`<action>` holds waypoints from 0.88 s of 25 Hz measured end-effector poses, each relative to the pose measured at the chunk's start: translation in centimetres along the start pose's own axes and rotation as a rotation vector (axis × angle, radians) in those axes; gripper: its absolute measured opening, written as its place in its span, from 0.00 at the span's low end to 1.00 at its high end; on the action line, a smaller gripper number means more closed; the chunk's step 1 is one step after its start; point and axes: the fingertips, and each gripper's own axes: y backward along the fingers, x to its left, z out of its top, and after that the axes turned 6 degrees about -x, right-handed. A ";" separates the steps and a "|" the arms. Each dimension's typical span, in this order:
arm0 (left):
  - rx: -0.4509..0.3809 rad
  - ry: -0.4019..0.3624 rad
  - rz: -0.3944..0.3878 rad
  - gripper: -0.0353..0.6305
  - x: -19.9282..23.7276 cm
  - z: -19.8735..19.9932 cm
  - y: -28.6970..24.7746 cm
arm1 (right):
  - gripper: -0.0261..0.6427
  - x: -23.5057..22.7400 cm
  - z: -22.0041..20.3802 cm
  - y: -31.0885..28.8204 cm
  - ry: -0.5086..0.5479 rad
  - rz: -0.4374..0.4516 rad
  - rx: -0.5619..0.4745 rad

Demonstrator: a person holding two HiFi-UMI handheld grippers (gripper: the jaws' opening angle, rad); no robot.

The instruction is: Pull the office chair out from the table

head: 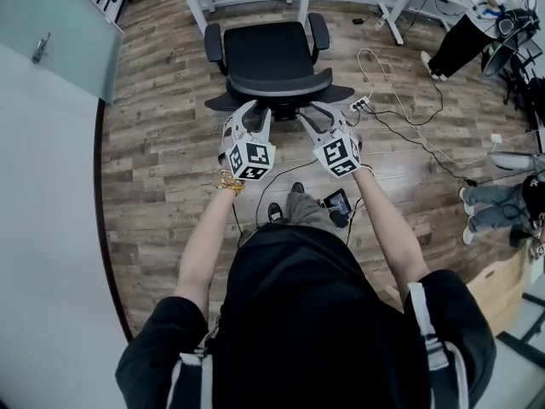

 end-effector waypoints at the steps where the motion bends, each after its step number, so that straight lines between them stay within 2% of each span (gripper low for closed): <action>1: -0.024 0.026 0.018 0.25 0.3 0.7 0.5 | 0.23 0.0 0.9 0.2 -0.017 -0.014 -0.030; 6: -0.133 0.157 0.109 0.23 2.4 3.7 2.7 | 0.17 -0.6 6.2 1.0 -0.096 -0.090 -0.176; 10: -0.230 0.237 0.188 0.17 4.1 6.4 5.6 | 0.14 -0.7 10.1 2.0 -0.136 -0.139 -0.267; 16: -0.328 0.277 0.255 0.12 5.4 9.2 8.7 | 0.09 0.4 14.2 3.6 -0.134 -0.153 -0.371; 22: -0.331 0.282 0.257 0.10 4.8 9.0 10.3 | 0.07 2.1 15.7 4.5 -0.166 -0.185 -0.397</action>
